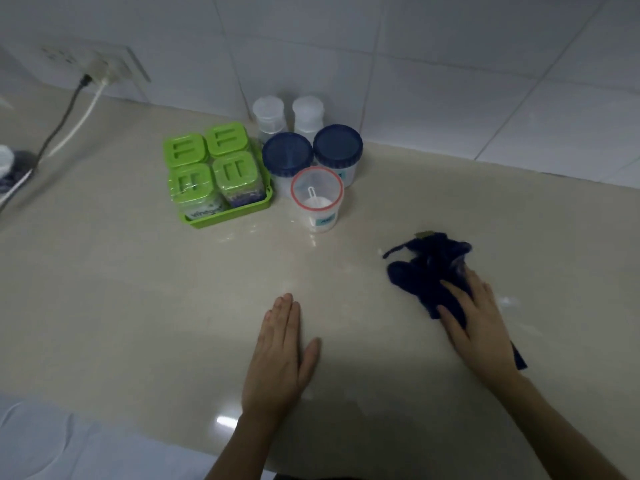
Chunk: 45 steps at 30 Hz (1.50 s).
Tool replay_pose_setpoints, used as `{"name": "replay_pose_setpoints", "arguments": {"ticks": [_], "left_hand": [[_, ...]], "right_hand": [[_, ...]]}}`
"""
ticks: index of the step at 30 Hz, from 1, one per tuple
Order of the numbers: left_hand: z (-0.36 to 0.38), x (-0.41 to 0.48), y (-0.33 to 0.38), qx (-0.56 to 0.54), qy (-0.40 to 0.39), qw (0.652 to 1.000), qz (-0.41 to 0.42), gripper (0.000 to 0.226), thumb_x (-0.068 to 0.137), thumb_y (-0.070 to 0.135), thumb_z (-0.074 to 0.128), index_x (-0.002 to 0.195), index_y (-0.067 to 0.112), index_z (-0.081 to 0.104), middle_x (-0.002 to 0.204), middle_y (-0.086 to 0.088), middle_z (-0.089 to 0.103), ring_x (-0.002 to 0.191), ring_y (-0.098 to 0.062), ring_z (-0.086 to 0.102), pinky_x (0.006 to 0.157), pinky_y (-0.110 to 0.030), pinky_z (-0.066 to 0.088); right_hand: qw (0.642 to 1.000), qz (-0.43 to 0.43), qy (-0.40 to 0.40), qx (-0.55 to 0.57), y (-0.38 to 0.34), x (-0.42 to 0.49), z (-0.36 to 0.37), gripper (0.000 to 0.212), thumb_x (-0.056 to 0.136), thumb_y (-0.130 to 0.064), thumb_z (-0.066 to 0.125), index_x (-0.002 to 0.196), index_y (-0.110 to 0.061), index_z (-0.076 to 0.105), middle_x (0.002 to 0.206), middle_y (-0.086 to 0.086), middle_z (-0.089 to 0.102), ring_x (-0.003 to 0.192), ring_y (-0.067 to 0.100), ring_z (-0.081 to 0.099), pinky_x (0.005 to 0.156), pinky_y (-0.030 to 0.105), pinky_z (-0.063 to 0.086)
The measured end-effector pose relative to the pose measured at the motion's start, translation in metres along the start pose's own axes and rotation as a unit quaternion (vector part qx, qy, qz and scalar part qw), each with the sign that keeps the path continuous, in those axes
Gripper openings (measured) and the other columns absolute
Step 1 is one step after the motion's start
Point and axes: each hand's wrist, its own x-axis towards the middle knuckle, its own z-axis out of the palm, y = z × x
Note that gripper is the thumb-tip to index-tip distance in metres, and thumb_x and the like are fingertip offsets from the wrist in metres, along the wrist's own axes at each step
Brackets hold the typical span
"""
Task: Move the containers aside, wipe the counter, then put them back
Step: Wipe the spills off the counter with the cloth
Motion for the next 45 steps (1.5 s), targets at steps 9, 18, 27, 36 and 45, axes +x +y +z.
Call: {"name": "replay_pose_setpoints", "arguments": {"ticks": [9,18,27,36,45], "left_hand": [[0.001,0.003,-0.006,-0.046,0.059,0.993,-0.09,0.064,0.099,0.04,0.033,0.149,0.003,0.02,0.158,-0.008,0.016,0.148,-0.017,0.009,0.122,-0.032,0.005],[0.001,0.003,-0.007,-0.046,0.063,0.991,-0.109,0.064,0.098,0.041,0.032,0.15,0.005,0.019,0.159,-0.008,0.015,0.149,-0.018,0.008,0.122,-0.034,0.008],[0.003,0.004,-0.008,-0.049,0.085,0.988,-0.115,0.064,0.096,0.038,0.039,0.146,-0.001,0.029,0.156,-0.013,0.025,0.147,-0.024,0.017,0.12,-0.042,0.018],[-0.001,0.003,-0.009,-0.059,0.078,0.985,-0.142,0.066,0.097,0.047,0.025,0.15,0.007,0.02,0.159,-0.007,0.019,0.148,-0.014,0.011,0.121,-0.039,0.015],[0.002,0.001,-0.004,-0.027,0.084,0.991,-0.098,0.067,0.094,0.044,0.032,0.144,-0.001,0.031,0.154,-0.016,0.029,0.145,-0.028,0.02,0.119,-0.045,0.017]], "right_hand": [[0.971,-0.206,-0.076,-0.098,-0.143,0.021,0.078,0.054,0.091,-0.035,0.048,0.142,-0.02,0.036,0.152,0.014,0.034,0.138,0.031,0.037,0.116,0.045,0.024],[0.986,-0.156,-0.05,-0.008,-0.061,0.023,0.027,0.045,0.094,-0.035,0.045,0.137,-0.02,0.045,0.152,0.002,0.032,0.138,0.023,0.033,0.116,0.036,0.025],[0.999,0.011,0.03,-0.043,-0.029,0.021,0.016,0.048,0.094,-0.033,0.041,0.134,-0.006,0.046,0.148,0.021,0.035,0.123,0.041,0.044,0.1,0.048,0.042],[0.962,-0.253,-0.098,-0.031,-0.149,0.058,0.096,0.049,0.09,-0.038,0.044,0.133,-0.016,0.049,0.148,0.017,0.039,0.133,0.031,0.043,0.114,0.043,0.033],[0.991,0.065,0.096,0.062,0.057,-0.008,-0.029,0.038,0.097,-0.028,0.046,0.132,-0.013,0.049,0.145,0.01,0.04,0.128,0.03,0.043,0.111,0.03,0.033]]}}
